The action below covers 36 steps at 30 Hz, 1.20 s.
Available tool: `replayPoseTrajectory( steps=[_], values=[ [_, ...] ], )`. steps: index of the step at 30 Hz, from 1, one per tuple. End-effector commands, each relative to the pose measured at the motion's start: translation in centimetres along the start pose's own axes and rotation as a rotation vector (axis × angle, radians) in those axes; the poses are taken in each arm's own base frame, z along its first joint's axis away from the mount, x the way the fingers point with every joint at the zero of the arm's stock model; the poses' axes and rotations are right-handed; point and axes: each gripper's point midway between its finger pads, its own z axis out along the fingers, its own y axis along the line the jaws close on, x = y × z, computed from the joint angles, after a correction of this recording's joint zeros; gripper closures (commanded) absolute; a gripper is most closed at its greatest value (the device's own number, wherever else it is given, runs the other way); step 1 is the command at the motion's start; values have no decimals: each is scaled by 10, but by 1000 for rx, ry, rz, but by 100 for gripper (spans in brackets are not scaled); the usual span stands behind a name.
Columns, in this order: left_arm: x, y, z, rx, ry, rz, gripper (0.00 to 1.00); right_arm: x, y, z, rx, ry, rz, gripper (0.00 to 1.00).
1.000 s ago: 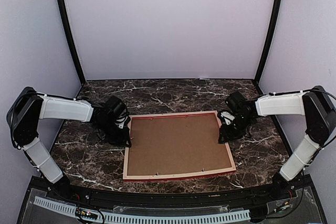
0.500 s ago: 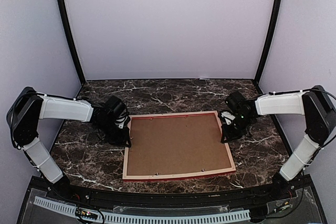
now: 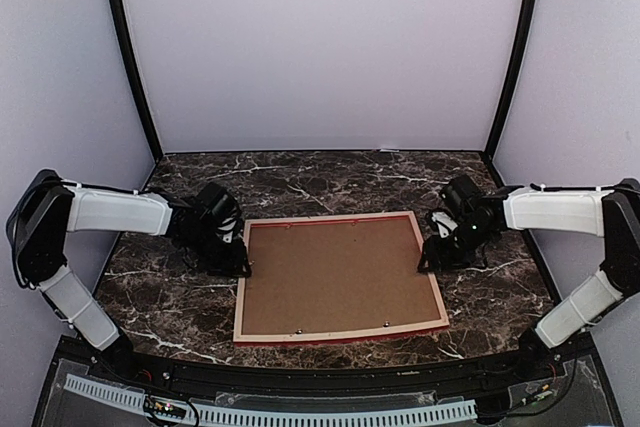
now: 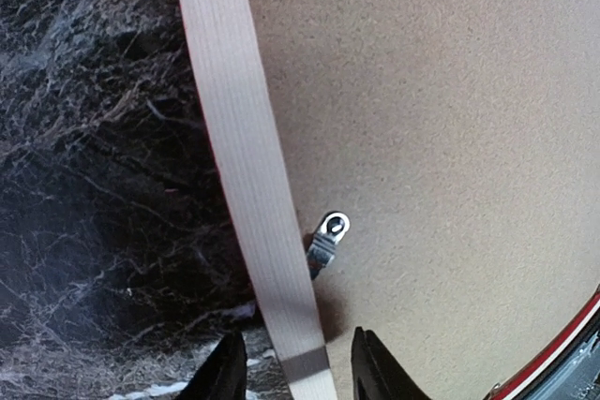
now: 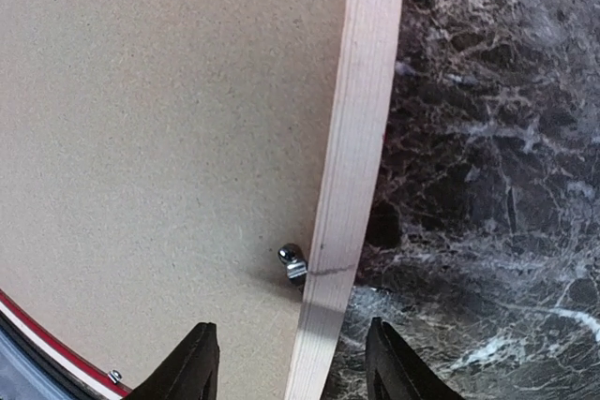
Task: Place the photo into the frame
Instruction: Press the fastener onto the backboard, then turn over the photo frame.
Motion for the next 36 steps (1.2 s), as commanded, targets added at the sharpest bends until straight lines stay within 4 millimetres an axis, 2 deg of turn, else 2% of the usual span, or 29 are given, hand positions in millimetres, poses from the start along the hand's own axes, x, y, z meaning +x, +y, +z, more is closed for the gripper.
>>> replayPoseTrajectory(
  steps=[1, 5, 8, 13, 16, 19, 23, 26, 30, 33, 34, 35, 36],
  values=[
    [-11, -6, -14, 17, -80, -9, 56, 16, -2, 2, -10, 14, 104, 45],
    [-18, -7, -20, 11, -105, -6, 49, 30, -7, 9, 14, 47, 127, 47],
    [-20, -6, -24, 3, -119, -3, 39, 37, -7, 13, 16, 61, 129, 50],
    [-28, -10, -42, 8, -181, 36, 23, 44, -7, 20, 23, 76, 118, 63],
    [-30, -21, -55, 69, -227, 70, 21, 41, -9, 22, 33, 64, 109, 75],
    [-33, -40, -67, 153, -288, 128, 20, 26, -6, 23, 31, 31, 101, 88],
    [-23, -73, -79, 228, -327, 269, 18, -3, 1, 28, 22, -15, 99, 100],
    [-11, -96, -78, 231, -324, 394, 17, -28, 7, 28, 11, -51, 95, 100],
    [0, -117, -68, 183, -301, 507, 17, -57, 13, 22, -6, -85, 78, 100],
    [0, -130, -63, 130, -308, 562, 16, -69, 16, 20, -17, -86, 63, 100],
    [6, -135, -61, 116, -301, 591, 16, -72, 17, 21, -22, -81, 58, 100],
    [2, -139, -60, 87, -312, 602, 16, -74, 19, 21, -28, -78, 54, 100],
    [9, -143, -57, 75, -302, 633, 16, -76, 19, 21, -31, -73, 53, 100]
  ],
)
